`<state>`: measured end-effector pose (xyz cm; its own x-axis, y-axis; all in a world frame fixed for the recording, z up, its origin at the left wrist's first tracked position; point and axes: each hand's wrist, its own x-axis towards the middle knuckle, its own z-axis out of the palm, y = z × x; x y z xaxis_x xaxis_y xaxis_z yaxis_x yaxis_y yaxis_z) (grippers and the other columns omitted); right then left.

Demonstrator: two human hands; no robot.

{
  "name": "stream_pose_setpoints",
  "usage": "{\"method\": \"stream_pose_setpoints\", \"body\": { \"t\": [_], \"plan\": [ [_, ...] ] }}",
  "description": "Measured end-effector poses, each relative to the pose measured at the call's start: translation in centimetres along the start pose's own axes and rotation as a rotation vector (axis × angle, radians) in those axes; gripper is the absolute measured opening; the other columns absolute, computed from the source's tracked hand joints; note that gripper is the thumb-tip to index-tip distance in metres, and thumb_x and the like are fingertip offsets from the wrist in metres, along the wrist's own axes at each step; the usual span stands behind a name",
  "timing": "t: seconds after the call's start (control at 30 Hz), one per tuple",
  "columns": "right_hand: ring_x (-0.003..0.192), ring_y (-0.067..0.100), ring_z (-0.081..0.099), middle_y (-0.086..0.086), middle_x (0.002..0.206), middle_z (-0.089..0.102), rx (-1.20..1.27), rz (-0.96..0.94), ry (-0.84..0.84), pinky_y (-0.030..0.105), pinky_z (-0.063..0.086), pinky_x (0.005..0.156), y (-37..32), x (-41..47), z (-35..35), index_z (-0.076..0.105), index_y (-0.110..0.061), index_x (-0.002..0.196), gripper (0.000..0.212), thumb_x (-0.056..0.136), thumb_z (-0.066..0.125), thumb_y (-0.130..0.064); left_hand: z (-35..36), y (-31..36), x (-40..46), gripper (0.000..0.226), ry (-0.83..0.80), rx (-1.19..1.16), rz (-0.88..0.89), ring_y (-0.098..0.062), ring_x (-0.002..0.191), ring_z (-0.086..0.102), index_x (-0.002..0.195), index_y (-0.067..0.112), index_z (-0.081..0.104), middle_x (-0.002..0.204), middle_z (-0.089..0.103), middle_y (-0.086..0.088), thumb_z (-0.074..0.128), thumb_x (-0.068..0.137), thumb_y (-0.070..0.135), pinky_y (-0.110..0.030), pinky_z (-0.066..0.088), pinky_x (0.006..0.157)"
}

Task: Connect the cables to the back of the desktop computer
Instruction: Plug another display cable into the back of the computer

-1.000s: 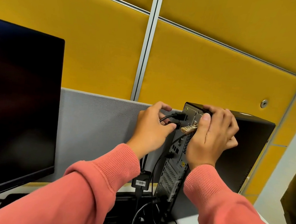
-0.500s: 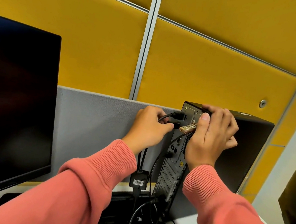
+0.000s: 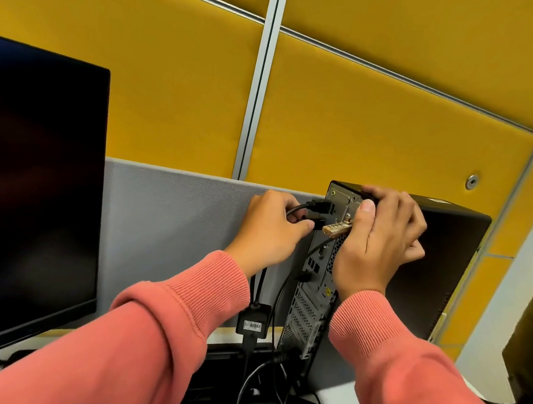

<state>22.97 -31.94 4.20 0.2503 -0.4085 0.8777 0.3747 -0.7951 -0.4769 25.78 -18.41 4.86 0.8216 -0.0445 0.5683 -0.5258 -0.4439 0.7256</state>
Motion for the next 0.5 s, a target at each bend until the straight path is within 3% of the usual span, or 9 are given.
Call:
{"method": "stream_pose_setpoints", "body": {
  "t": [0.13,0.23,0.37,0.43,0.5],
  "plan": [
    [0.138,0.016,0.032,-0.013,0.128,0.05,-0.002,-0.001,-0.025,0.052,0.026,0.101,0.0,0.0,-0.2,0.059,-0.028,0.116,0.029,0.101,0.034,-0.031,0.0,-0.2,-0.4,0.012,-0.015,-0.008,0.018,-0.021,0.089,0.066,0.09,0.018,0.071,0.088,0.071,-0.001,0.079,0.09,0.027,-0.038,0.056,0.077],
    [0.14,0.017,0.031,-0.011,0.131,0.05,-0.023,-0.002,-0.065,0.053,0.026,0.102,-0.1,0.0,-0.5,0.058,-0.028,0.118,0.028,0.103,0.034,-0.031,-0.5,-0.3,-1.1,0.009,-0.075,0.023,0.045,-0.017,0.09,0.062,0.096,0.025,0.065,0.09,0.068,0.004,0.073,0.094,0.023,-0.025,0.044,0.067],
    [0.144,0.016,0.027,-0.009,0.135,0.05,-0.065,0.001,-0.148,0.052,0.026,0.107,-0.4,0.1,-1.7,0.056,-0.029,0.121,0.029,0.105,0.033,-0.033,-1.7,0.1,-2.7,0.03,-0.169,0.014,0.034,-0.009,0.092,0.065,0.122,0.03,0.061,0.097,0.069,0.009,0.067,0.097,0.016,-0.018,0.045,0.069],
    [0.148,0.016,0.024,-0.008,0.14,0.049,-0.088,0.006,-0.198,0.052,0.025,0.111,-0.8,0.1,-2.5,0.055,-0.029,0.124,0.029,0.106,0.032,-0.034,-2.7,0.5,-3.7,0.042,-0.205,0.034,0.017,-0.016,0.096,0.068,0.135,0.031,0.056,0.105,0.07,0.004,0.065,0.098,0.014,-0.021,0.053,0.073],
    [0.15,0.015,0.02,-0.008,0.145,0.047,-0.118,0.024,-0.258,0.052,0.023,0.114,-1.1,0.4,-3.2,0.054,-0.029,0.129,0.031,0.108,0.032,-0.035,-3.7,0.7,-4.7,0.051,-0.245,0.051,-0.011,-0.023,0.101,0.07,0.144,0.032,0.049,0.11,0.07,0.0,0.064,0.099,0.014,-0.033,0.058,0.083]
  ]
}}
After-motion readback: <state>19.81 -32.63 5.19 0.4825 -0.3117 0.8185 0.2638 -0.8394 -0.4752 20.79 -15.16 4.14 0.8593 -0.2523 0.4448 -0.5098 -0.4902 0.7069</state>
